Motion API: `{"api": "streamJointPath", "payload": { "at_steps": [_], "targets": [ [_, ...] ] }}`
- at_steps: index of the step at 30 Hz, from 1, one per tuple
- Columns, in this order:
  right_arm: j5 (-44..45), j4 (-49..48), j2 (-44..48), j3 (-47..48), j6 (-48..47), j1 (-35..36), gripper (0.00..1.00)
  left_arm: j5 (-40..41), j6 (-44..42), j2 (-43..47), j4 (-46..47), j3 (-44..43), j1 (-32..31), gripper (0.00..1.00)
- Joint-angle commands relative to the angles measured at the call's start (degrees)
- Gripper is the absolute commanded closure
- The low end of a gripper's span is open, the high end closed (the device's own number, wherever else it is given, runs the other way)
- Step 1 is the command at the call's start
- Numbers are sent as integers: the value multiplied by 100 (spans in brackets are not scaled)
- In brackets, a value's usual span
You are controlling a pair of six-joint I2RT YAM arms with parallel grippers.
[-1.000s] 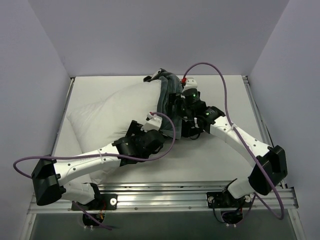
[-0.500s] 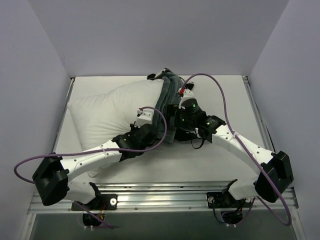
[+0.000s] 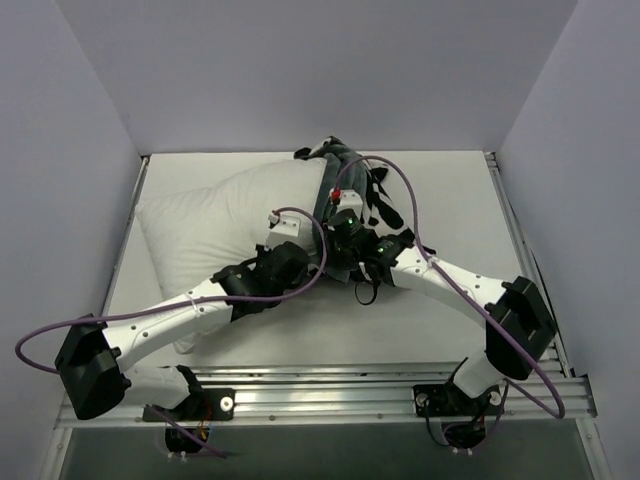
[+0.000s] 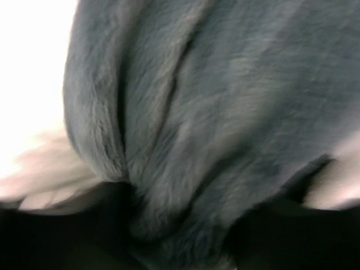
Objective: Remove the pillowcase from the pillow
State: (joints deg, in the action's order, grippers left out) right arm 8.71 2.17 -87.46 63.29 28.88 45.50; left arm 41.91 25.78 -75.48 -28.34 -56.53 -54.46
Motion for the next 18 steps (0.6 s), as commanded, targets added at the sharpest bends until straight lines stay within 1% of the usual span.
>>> {"api": "streamJointPath", "payload": {
  "at_steps": [1, 2, 3, 4, 5, 6, 8, 9, 11, 12, 15, 18],
  "targets": [
    [1533, 696, -228, 114, 178, -242, 82, 10, 33, 490, -461, -472, 110, 98],
    [1633, 853, -210, 96, 188, -539, 93, 1, 15, 665, -654, -499, 233, 98],
    [1703, 924, -114, 79, 188, -742, 100, 10, 15, 753, -777, -525, 312, 98],
    [1852, 1021, -44, 70, 188, -961, 100, 10, 15, 954, -892, -552, 400, 98],
    [1932, 1152, 53, 52, 162, -1442, 100, 19, 6, 1052, -1136, -560, 610, 98],
    [1994, 1215, 306, 17, 144, -1717, 100, 28, 15, 1175, -1278, -578, 725, 98],
    [1898, 1355, 623, -27, 126, -2375, 100, 72, 50, 1570, -1637, -622, 971, 98],
    [1811, 1364, 973, -70, 118, -3083, 100, 72, 41, 1720, -1753, -639, 1242, 98],
    [1556, 1356, 1291, -80, 100, -3729, 100, 45, -3, 2149, -1990, -718, 1524, 98],
    [1503, 1382, 1519, -54, 100, -4202, 100, 54, -29, 2282, -2052, -745, 1804, 98],
    [1590, 1496, 1723, 131, 336, -4496, 100, 45, -275, 2652, -2167, -911, 2288, 98],
    [1249, 1347, 1803, 114, 574, -4610, 100, 202, -433, 2741, -2430, -1157, 2562, 98]
  ]
}}
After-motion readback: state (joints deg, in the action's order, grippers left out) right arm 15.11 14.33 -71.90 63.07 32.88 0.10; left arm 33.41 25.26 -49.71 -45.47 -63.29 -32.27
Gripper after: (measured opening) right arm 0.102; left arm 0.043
